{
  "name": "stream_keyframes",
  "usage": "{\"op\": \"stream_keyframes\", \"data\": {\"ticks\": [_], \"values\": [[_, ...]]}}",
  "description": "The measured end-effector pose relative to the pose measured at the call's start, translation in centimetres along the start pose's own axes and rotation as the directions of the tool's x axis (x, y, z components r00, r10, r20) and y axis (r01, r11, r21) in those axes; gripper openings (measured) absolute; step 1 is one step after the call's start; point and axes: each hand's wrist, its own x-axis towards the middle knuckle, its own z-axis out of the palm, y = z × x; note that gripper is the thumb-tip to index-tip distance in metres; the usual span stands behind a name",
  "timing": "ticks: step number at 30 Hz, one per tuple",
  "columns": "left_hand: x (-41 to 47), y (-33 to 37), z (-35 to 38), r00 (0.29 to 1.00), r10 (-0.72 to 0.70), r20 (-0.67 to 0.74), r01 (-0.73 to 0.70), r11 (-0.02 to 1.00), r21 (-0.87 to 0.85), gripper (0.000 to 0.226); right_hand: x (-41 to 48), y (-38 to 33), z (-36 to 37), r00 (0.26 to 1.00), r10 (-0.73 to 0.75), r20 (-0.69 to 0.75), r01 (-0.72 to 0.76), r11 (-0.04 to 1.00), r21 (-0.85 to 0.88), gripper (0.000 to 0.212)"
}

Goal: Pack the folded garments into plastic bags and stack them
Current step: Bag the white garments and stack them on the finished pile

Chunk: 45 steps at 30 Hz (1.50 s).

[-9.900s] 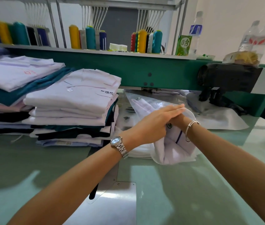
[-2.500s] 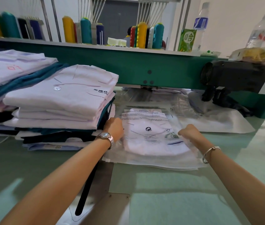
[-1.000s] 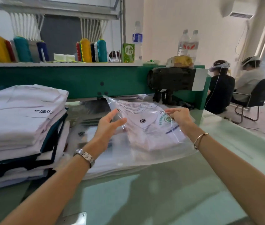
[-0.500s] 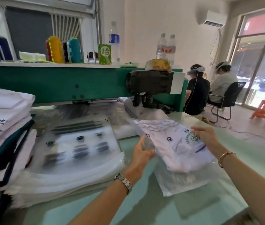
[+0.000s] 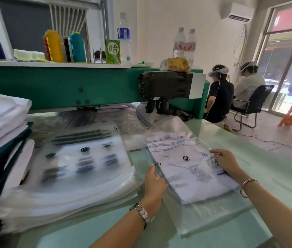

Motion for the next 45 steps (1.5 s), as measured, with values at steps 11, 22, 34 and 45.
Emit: {"op": "stream_keyframes", "data": {"ticks": [11,22,34,45], "values": [[0.3,0.4,-0.8,0.992,-0.108,-0.058,0.106,0.994,-0.040,0.060,-1.6,-0.7,1.5,0.980,-0.176,0.090,0.194,0.768,-0.611,0.041],[-5.3,2.3,-4.3,0.910,0.283,0.303,-0.403,0.771,0.493,0.066,-5.8,-11.7,6.4,0.938,-0.308,0.159,0.290,0.445,-0.847,0.045],[-9.7,3.7,-19.8,0.460,0.884,0.084,-0.525,0.195,0.829,0.050,-20.2,-30.2,19.3,0.573,-0.801,0.171,0.818,0.549,-0.169,0.013],[-10.5,1.8,-28.7,0.548,0.835,-0.054,-0.249,0.225,0.942,0.043,-26.1,-30.7,26.1,0.516,-0.734,0.441,0.755,0.633,0.170,0.025]]}}
